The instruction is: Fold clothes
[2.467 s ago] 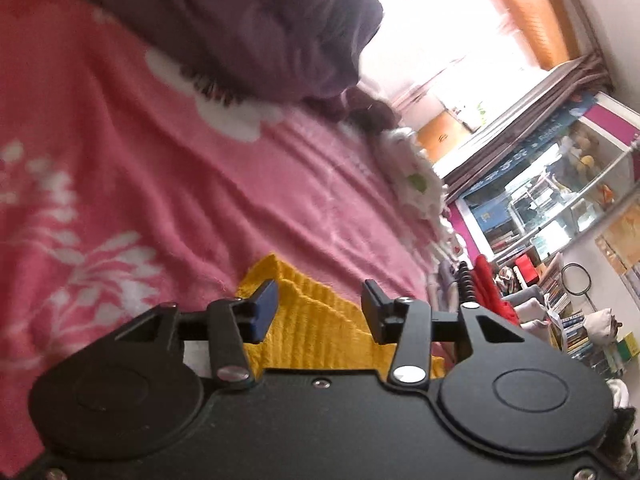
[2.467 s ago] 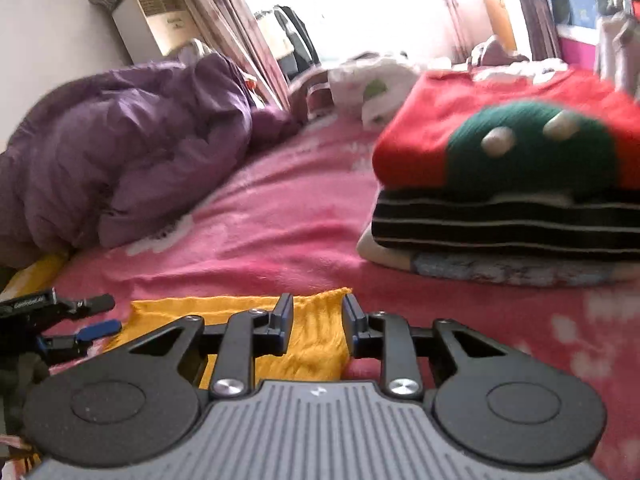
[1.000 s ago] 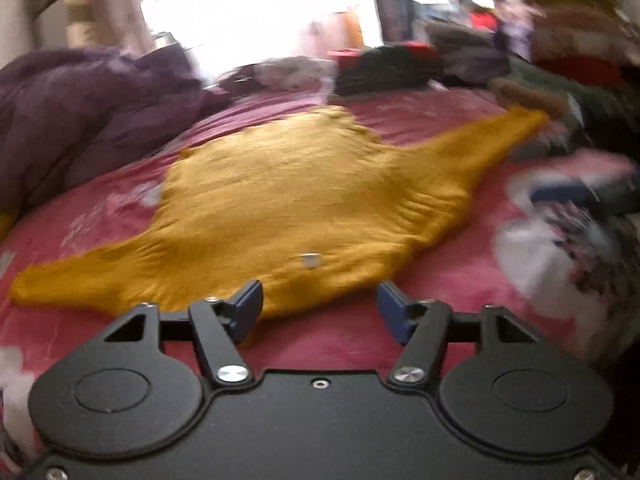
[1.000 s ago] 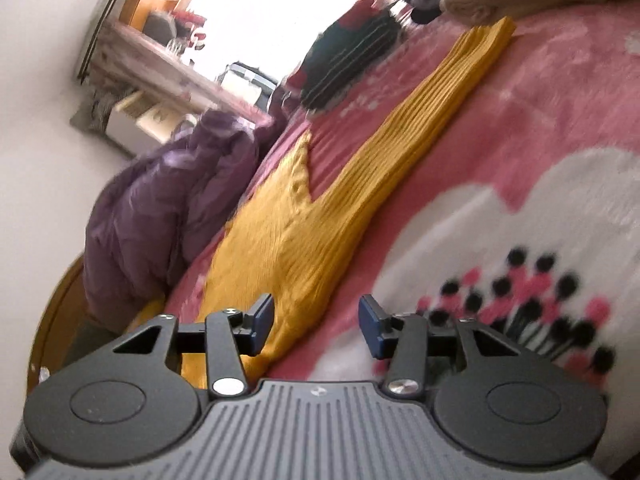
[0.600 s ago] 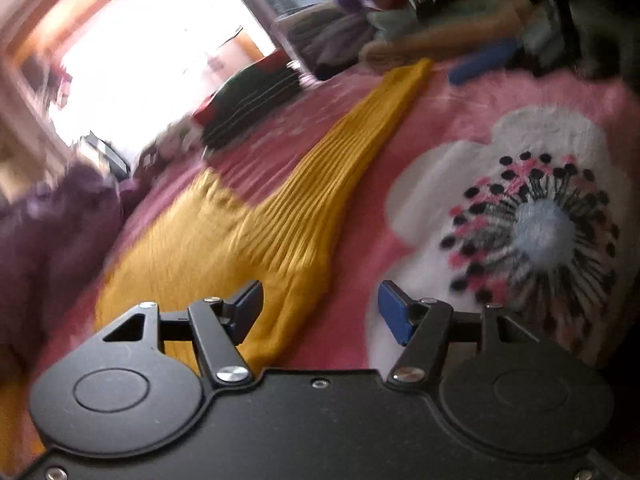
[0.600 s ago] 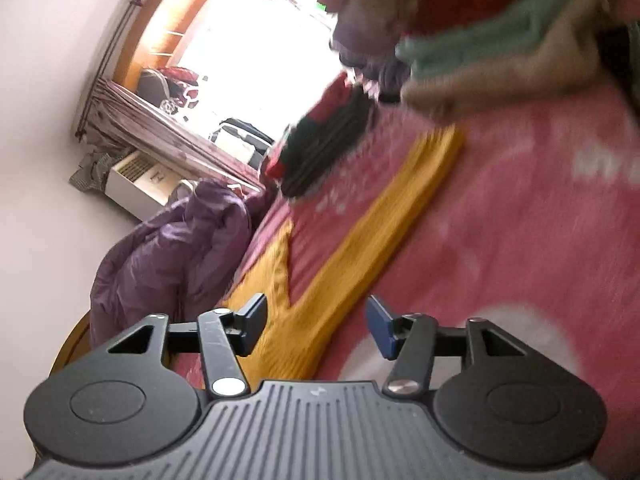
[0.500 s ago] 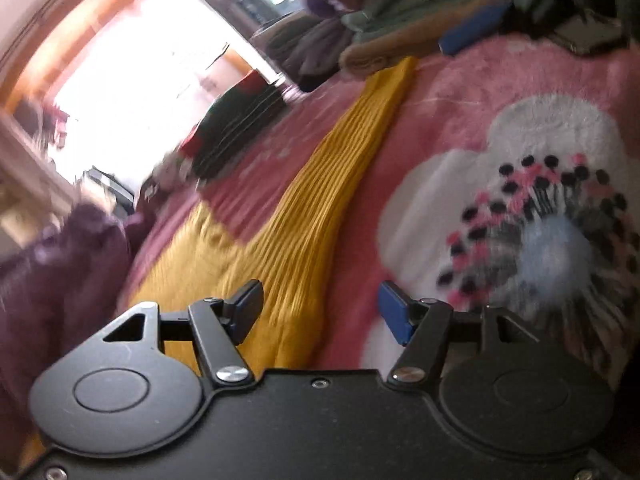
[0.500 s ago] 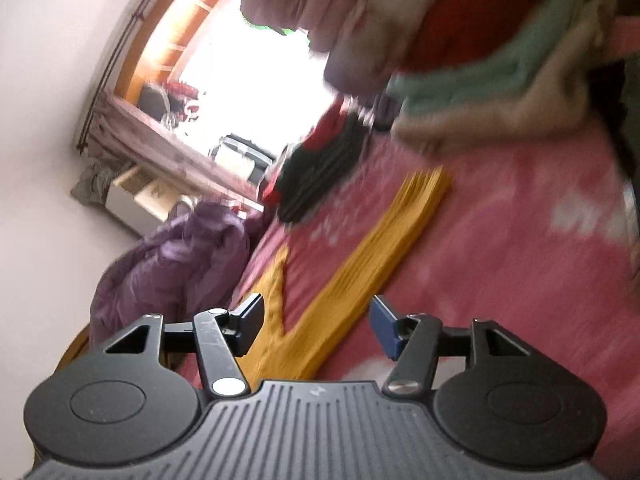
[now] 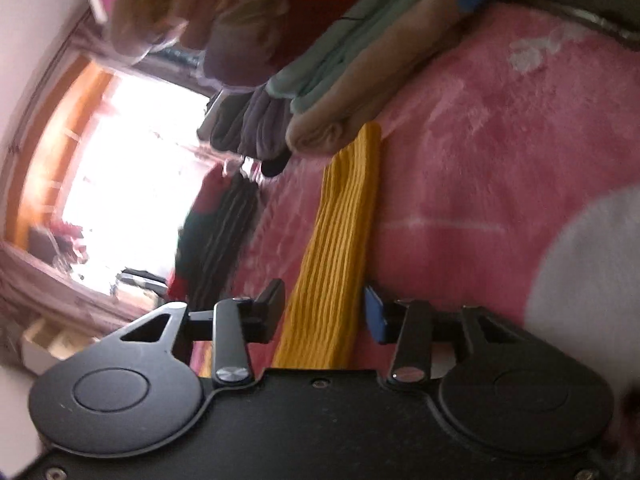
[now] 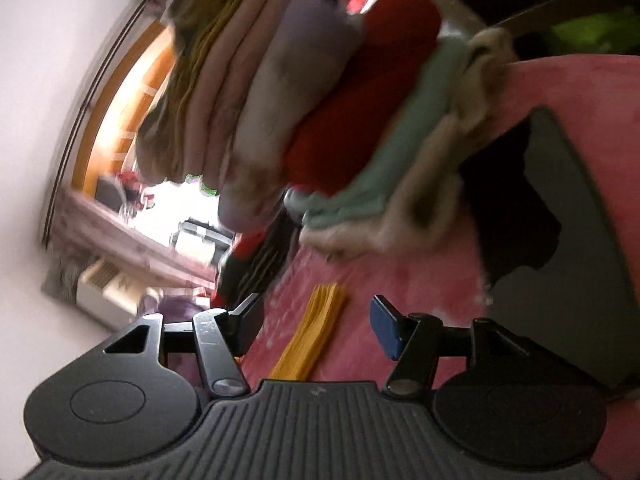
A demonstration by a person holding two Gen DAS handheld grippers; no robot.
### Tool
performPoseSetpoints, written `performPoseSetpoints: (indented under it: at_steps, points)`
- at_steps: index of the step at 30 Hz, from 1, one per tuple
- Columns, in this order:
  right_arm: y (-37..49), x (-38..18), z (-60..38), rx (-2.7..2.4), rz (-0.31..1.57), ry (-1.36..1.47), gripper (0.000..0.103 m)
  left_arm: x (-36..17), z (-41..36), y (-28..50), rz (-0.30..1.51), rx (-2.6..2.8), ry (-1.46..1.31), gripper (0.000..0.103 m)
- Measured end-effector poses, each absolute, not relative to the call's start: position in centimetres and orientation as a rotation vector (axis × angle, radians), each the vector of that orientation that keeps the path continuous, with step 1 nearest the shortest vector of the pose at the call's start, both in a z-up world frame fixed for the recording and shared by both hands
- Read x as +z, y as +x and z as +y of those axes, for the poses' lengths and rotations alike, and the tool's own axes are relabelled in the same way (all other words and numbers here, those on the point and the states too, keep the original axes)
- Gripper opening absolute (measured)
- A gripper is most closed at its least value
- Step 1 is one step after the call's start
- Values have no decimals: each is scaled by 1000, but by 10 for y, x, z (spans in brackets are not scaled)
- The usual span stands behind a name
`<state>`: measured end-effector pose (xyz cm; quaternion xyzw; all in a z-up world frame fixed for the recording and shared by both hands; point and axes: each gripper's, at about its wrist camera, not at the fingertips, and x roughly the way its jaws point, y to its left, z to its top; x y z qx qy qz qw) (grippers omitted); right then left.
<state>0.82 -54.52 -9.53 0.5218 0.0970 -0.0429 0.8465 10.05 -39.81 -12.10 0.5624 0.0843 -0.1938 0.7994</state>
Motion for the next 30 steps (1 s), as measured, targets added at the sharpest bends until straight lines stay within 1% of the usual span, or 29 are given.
performPoseSetpoints:
  at_steps: [1, 3, 4, 8, 9, 11, 14, 18, 21, 25, 28, 30]
  points:
    - [8, -95, -547, -98, 189, 1102, 60, -123, -403, 103, 172, -408, 1228, 41]
    - [7, -95, -551, -110, 165, 1105, 60, -128, -414, 108, 154, -392, 1271, 33]
    - [8, -95, -552, -116, 157, 1110, 60, -129, -418, 109, 148, -389, 1286, 31]
    - [8, -98, -557, -144, 127, 1129, 60, -132, -432, 114, 142, -380, 1343, 17]
    - [7, -99, -558, -153, 119, 1134, 60, -131, -436, 117, 147, -375, 1348, 15]
    - [4, -101, -561, -171, 104, 1144, 60, -129, -443, 122, 156, -366, 1357, 14]
    - [0, -103, -565, -198, 81, 1159, 60, -124, -450, 135, 219, -368, 1334, 8]
    - [0, -103, -563, -194, 78, 1146, 60, -88, -438, 146, 288, -388, 1147, 8]
    - [6, -100, -558, -166, 88, 1117, 60, -43, -411, 159, 354, -388, 915, 8]
    - [22, -92, -541, -48, 130, 1062, 60, 19, -352, 178, 441, -411, 589, 8]
    - [38, -80, -517, 66, 183, 965, 60, 53, -301, 189, 482, -443, 377, 8]
    - [49, -70, -492, 152, 228, 867, 60, 67, -271, 193, 479, -444, 282, 8]
